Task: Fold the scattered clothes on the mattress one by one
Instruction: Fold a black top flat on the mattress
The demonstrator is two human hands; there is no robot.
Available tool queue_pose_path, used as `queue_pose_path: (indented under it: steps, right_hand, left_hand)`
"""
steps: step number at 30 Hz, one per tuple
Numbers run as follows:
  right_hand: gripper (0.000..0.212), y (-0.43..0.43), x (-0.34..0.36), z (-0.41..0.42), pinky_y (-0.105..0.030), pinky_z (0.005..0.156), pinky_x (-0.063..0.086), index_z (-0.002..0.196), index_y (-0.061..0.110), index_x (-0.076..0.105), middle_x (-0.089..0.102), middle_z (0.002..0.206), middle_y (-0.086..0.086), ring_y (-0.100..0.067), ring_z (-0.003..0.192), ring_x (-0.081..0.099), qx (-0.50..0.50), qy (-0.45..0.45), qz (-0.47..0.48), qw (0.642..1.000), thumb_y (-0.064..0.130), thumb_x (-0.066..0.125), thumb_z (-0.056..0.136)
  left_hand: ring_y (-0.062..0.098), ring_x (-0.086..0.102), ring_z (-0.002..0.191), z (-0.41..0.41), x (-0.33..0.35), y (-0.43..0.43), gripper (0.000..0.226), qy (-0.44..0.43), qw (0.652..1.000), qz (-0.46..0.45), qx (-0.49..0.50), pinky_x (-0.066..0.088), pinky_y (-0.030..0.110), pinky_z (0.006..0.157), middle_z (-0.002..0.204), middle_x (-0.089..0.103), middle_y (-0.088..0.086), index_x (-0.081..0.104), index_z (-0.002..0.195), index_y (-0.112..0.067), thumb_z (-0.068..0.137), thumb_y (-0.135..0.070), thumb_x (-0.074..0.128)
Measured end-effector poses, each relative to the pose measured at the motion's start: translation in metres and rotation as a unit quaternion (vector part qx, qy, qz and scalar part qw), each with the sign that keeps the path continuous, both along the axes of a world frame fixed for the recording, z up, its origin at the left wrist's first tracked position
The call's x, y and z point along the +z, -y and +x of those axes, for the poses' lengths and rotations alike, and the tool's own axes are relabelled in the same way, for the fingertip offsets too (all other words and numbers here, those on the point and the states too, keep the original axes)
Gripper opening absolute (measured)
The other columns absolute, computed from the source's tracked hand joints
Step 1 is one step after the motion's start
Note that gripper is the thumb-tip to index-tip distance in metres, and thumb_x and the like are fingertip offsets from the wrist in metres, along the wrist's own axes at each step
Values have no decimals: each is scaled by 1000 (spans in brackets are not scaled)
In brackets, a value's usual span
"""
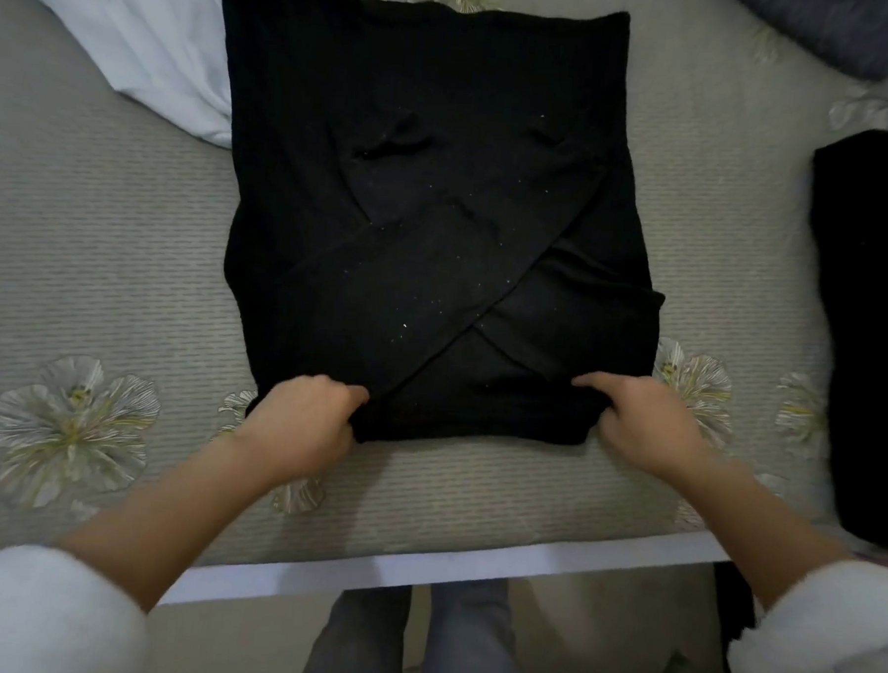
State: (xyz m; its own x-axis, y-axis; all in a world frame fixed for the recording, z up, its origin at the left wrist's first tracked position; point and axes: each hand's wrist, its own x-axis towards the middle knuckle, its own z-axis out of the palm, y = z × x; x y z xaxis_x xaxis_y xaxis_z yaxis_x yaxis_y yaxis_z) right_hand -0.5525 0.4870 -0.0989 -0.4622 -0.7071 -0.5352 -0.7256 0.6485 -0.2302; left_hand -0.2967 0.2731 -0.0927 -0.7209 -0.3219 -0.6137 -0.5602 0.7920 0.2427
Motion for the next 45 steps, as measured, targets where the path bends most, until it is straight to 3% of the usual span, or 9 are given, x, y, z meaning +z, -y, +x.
queue_pose_path:
  steps: [8, 11, 14, 20, 28, 33, 39, 42, 45]
  right_hand:
    - [14, -3, 29, -4, -23, 46, 34, 60, 16, 57, 50, 52, 4, -15, 55, 51, -19, 248, 269, 930, 2, 56, 60]
    - [14, -14, 36, 1, -20, 46, 31, 64, 14, 54, 46, 53, 5, -12, 52, 46, 0, 334, 347, 876, 3, 54, 56]
    - [19, -12, 37, -11, -23, 48, 34, 68, 10, 57, 50, 57, 1, -12, 51, 49, -44, 339, 267, 901, 9, 53, 50]
    - [11, 32, 45, -47, -26, 55, 37, 74, 2, 62, 59, 64, -10, -20, 60, 51, -182, 267, 31, 946, -3, 67, 64]
    - [19, 105, 53, -91, -20, 65, 48, 79, 15, 65, 61, 79, -6, -14, 70, 57, -271, 167, -181, 930, -5, 66, 77]
    - [17, 129, 39, -112, -25, 65, 51, 78, 16, 64, 63, 78, -5, -17, 71, 60, -328, 170, -219, 903, 0, 68, 77]
    - [22, 151, 8, -125, -26, 67, 53, 89, 19, 63, 66, 92, -5, -15, 79, 63, -390, 171, -281, 860, 4, 71, 76]
    - [45, 155, -12, -124, -28, 86, 52, 117, 18, 57, 62, 113, -3, -13, 99, 63, -451, 187, -310, 816, 19, 76, 77]
    - [65, 147, -22, -106, -36, 107, 37, 136, 16, 43, 46, 136, -3, -17, 125, 46, -376, 33, -252, 891, 36, 72, 81]
  left_hand:
    - [13, 56, 74, 2, 34, 4, 18, 206, 937, 281, 30, 40, 21, 61, 86, 62, 0, 65, 85, -15, 75, -10, 51]
    - [18, 54, 66, 11, 40, -7, 15, 311, 873, 373, 47, 38, 24, 55, 76, 58, 4, 60, 76, -15, 62, -17, 55]
    - [15, 54, 56, 10, 41, 11, 10, 302, 858, 405, 92, 37, 21, 49, 63, 56, 0, 58, 68, -15, 58, -17, 59]
    - [15, 60, 54, -15, 60, 78, 32, 222, 890, 360, 170, 41, 18, 44, 66, 63, 5, 63, 95, 5, 64, -1, 62]
    - [25, 68, 72, -58, 70, 168, 31, 26, 941, 204, 268, 53, 32, 70, 79, 72, 11, 70, 84, -17, 53, -21, 65]
    - [28, 64, 81, -79, 53, 193, 12, -47, 928, 161, 333, 48, 28, 67, 85, 68, 13, 68, 88, -16, 81, -6, 64]
    - [7, 60, 52, -83, 17, 207, 7, -213, 860, 115, 449, 48, 12, 45, 73, 68, 0, 67, 83, -19, 85, -13, 65]
    - [21, 65, 87, -83, -8, 202, 22, -274, 832, 73, 477, 56, 28, 73, 103, 66, 8, 61, 107, -24, 86, -21, 67]
    - [35, 42, 125, -77, -25, 176, 55, -253, 880, -88, 392, 34, 45, 106, 134, 46, 21, 41, 137, -12, 89, -31, 59]
